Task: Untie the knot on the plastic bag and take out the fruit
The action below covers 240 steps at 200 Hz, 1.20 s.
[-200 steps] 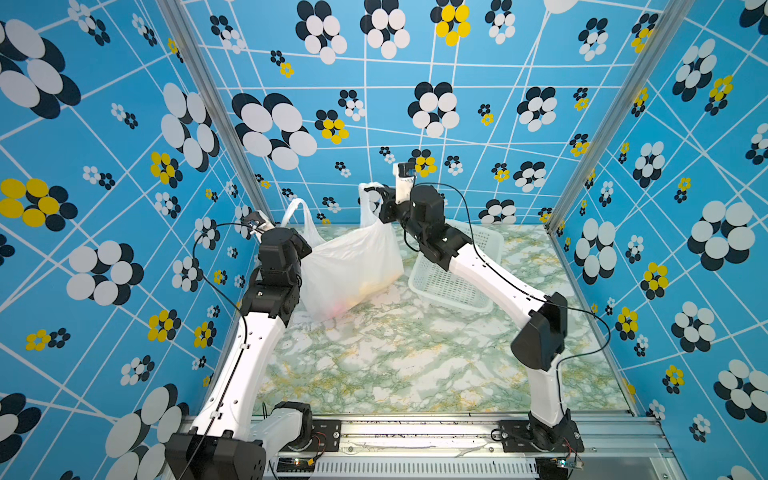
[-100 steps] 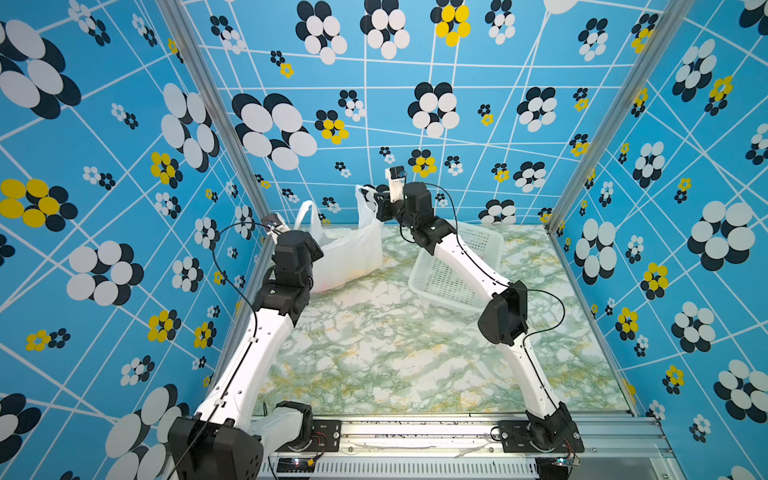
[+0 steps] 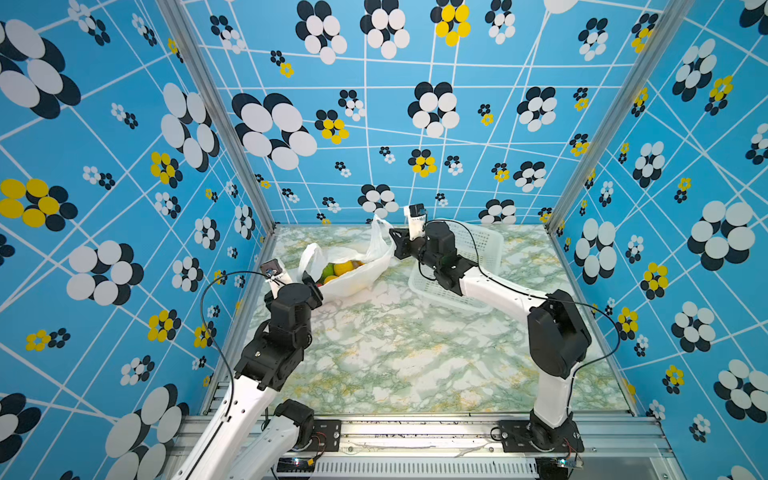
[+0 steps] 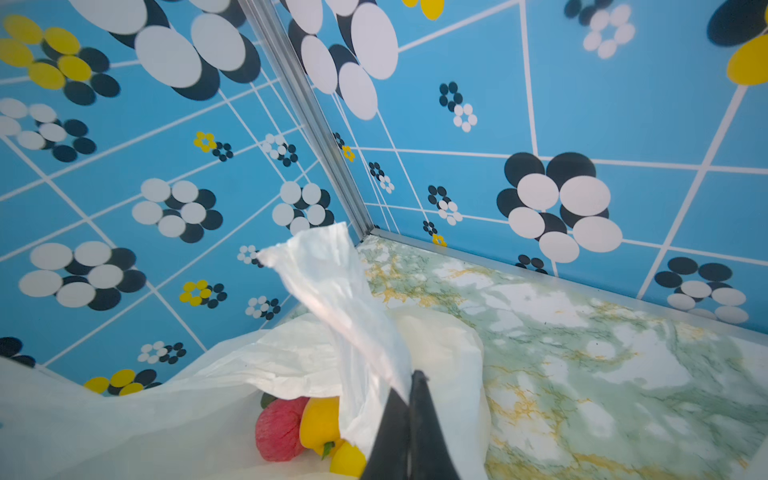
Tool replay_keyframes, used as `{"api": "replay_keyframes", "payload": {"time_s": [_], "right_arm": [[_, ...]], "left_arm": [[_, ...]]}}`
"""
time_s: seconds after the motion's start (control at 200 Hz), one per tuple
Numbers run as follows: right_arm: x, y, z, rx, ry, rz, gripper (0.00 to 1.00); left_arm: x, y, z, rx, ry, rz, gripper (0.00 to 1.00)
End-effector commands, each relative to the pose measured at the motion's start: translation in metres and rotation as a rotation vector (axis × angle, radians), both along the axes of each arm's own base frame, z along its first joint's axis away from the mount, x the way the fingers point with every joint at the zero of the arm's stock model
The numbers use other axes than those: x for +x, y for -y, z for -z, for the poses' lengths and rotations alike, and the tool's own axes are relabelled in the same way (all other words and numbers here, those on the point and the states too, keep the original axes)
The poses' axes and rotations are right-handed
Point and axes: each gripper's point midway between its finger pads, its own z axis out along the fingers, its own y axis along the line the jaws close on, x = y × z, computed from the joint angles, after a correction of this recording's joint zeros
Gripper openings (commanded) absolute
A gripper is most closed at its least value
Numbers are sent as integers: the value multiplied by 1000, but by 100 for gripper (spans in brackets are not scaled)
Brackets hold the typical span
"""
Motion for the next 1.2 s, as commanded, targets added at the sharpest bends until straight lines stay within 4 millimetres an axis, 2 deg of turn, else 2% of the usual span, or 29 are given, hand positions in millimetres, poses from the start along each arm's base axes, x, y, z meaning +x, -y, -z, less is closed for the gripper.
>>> {"api": "replay_keyframes", "payload": {"time_s": [0.0,0.12,0.23,0.405,0.435,0.46,0.55,0.665,0.775,0.86,0.99,1.129,1.194], "right_arm": [[-22,3,-12,59,10,-62,0],[-42,17,-9,82,7,-70,0],[-56,22,-10,71,27,-96,0],[-69,17,-3,46,16,-167,0],[-70,16,-4,50,20,-180,0],[-71,14,-5,54,23,-190,0],[-69,8,-7,48,36,-207,0],[-57,11,-10,14,19,-156,0],[-58,12,-16,31,8,-151,0],[-67,12,-15,46,-7,-171,0],[-80,17,-5,40,-12,-179,5],[-84,27,3,17,-31,-146,6],[-85,29,7,-13,-43,-143,6]], "left_arm": [[-16,-4,-50,-61,124,12,76],[-20,-11,-92,-48,219,-9,77],[-18,-20,-100,-36,212,-62,80],[-22,-42,-79,-116,184,-207,81],[-24,-48,-74,-131,159,-258,87],[-26,-51,-70,-142,134,-292,100],[-30,-57,-59,-173,28,-383,99],[-36,-59,-36,-281,-25,-466,99],[-28,-51,-25,-287,-42,-416,99],[-21,-47,-17,-228,-51,-372,99],[-28,-56,6,-152,-61,-400,99],[-18,-49,15,-222,-20,-315,99],[-13,-40,11,-206,-39,-238,99]]}}
